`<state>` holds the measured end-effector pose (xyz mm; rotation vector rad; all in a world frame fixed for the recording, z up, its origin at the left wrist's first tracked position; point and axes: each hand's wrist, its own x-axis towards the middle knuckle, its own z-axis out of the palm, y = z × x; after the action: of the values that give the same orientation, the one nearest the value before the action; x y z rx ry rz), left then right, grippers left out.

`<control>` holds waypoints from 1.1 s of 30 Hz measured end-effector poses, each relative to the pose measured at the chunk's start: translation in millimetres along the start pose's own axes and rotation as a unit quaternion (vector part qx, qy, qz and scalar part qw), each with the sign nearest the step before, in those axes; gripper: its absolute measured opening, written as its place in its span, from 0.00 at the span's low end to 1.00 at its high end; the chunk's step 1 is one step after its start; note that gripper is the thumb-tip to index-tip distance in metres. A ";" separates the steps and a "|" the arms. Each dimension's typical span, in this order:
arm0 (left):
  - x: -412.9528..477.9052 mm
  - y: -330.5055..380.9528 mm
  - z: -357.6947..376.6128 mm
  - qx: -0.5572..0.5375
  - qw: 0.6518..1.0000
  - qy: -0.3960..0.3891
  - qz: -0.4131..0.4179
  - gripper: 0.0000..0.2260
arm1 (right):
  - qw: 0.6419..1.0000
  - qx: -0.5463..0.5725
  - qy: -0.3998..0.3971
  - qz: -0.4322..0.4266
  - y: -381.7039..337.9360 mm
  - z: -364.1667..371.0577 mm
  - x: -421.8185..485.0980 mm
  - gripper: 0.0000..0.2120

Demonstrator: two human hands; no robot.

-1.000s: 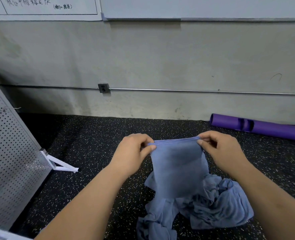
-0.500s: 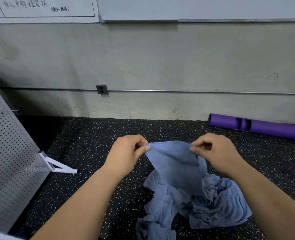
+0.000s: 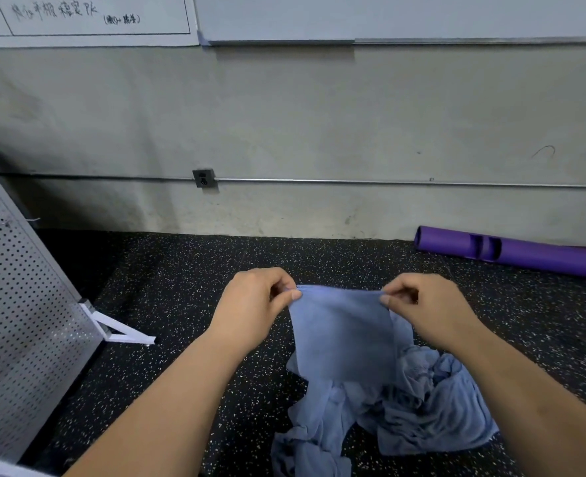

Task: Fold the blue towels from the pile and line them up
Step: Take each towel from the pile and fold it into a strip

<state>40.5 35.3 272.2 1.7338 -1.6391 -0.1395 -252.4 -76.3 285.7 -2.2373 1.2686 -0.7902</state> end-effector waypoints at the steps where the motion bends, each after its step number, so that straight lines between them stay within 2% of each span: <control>1: 0.2 0.0 0.2 0.005 1.000 -0.003 0.001 0.05 | 1.000 -0.008 -0.006 0.009 2.2 2.2 -0.2 0.07; 4: 0.1 1.5 1.4 0.011 1.000 -0.003 0.004 0.05 | 0.996 0.035 0.085 -0.007 0.4 0.6 2.1 0.04; 5: 0.3 2.5 1.5 0.012 1.000 0.001 0.004 0.05 | 0.995 0.035 0.088 -0.016 0.7 -0.2 3.9 0.04; 8: 0.8 2.4 1.1 0.034 0.999 0.017 0.003 0.06 | 0.999 -0.029 -0.029 -0.008 4.4 2.1 3.8 0.07; 9: 0.9 1.4 0.5 0.036 0.999 0.020 0.000 0.06 | 0.999 -0.029 -0.046 0.001 6.0 3.0 2.7 0.07; 13: 1.4 0.5 -0.3 0.036 0.999 0.020 -0.012 0.06 | 1.000 0.010 0.024 -0.007 4.2 -4.0 4.0 0.03; 19: -0.9 3.9 -2.9 -0.002 1.000 -0.008 -0.011 0.06 | 0.999 0.037 0.020 -0.008 3.9 -5.7 2.8 0.03; 23: -3.0 2.9 -2.4 -0.025 0.998 -0.054 -0.009 0.08 | 0.998 0.060 -0.013 -0.014 7.5 -5.0 2.0 0.07; 28: -3.5 0.0 -2.5 -0.014 0.997 -0.066 -0.039 0.09 | 0.995 0.086 -0.044 -0.025 5.3 -9.6 -0.1 0.07; 31: -2.8 0.8 0.2 0.013 0.995 -0.081 -0.055 0.02 | 0.994 0.094 -0.056 -0.028 4.7 -8.5 -0.7 0.09; 33: -3.1 2.4 0.9 -0.012 0.994 -0.074 -0.082 0.03 | 0.993 0.101 -0.059 -0.029 5.6 -8.1 -0.1 0.10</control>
<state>37.5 37.8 271.7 1.8766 -1.5899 -0.3732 -261.3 -79.6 288.1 -2.1310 1.0252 -0.7587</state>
